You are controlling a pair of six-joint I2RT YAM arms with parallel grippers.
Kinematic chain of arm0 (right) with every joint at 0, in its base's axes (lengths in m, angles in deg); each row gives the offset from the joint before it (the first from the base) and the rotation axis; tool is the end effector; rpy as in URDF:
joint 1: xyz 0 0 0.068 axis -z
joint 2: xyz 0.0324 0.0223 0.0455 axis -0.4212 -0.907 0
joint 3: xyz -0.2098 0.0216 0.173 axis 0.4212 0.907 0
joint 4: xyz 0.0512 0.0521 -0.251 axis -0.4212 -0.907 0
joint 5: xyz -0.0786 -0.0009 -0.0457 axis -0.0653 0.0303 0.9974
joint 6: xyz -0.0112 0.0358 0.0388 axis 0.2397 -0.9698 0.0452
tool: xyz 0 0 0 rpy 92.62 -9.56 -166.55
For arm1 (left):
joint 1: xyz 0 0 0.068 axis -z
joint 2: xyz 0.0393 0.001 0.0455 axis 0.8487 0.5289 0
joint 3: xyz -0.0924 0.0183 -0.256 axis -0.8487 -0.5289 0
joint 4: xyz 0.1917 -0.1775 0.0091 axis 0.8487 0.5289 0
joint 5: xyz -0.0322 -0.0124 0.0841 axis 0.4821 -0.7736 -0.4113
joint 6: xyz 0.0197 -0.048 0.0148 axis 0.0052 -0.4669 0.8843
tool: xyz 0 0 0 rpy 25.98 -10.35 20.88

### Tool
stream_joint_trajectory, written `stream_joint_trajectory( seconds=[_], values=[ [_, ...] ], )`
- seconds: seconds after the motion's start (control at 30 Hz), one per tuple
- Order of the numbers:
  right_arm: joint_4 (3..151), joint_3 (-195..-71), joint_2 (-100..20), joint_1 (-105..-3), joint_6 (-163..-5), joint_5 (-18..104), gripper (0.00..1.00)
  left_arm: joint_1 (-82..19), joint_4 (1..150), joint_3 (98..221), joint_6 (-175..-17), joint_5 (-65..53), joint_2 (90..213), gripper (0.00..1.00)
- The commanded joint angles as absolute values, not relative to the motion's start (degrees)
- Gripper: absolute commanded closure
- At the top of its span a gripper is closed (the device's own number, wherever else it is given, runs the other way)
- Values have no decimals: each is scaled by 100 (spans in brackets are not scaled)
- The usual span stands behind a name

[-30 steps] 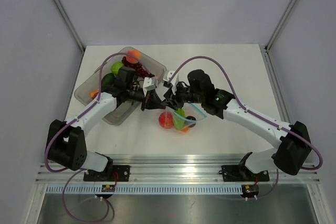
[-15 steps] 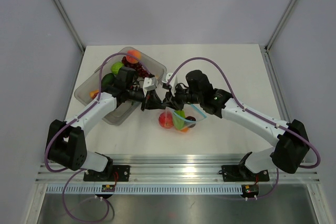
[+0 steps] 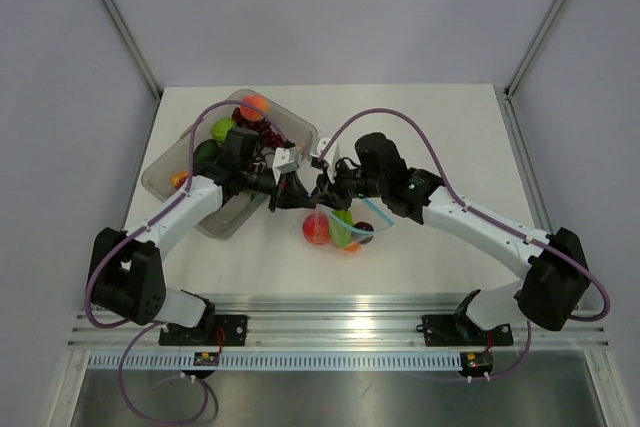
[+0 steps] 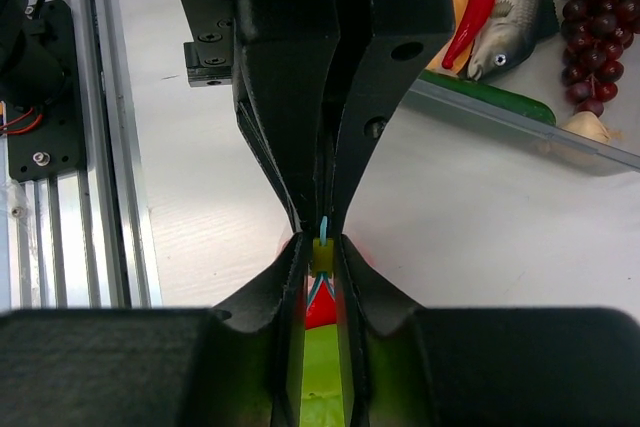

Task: Place the food in the zip-top bag and seal the zipper
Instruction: Zip the zipper food storage bag at the center of the board.

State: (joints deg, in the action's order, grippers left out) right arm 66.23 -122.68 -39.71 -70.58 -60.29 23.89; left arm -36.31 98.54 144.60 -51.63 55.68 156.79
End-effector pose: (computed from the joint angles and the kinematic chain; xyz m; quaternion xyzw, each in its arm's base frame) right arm 0.2145 0.2429 0.3201 -0.5354 0.6426 0.3209 0.4444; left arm 0.2546 -0.1375 0.2688 0.5416 0.5739 -0.4956 0.3630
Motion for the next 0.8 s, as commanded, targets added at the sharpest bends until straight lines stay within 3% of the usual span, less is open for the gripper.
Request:
stream_joint_trajectory(
  seconds=[0.0, 0.1, 0.27, 0.77],
  values=[
    [6679, -12394, -3982, -6991, -6087, 2257, 78, -3610, 9665, 14725, -5081, 5821, 15753, 100],
    [6688, -12359, -3982, -6991, -6096, 2266, 81, -3610, 9673, 14733, -5081, 5804, 15762, 100],
    [6741, -12341, -3973, -6956, -6148, 2248, 100, -3610, 9665, 14725, -5090, 5812, 15771, 100],
    [6741, -11700, -3473, -6947, -6351, 2503, 100, -3671, 8839, 14540, -5802, 5153, 15534, 100]
  ],
)
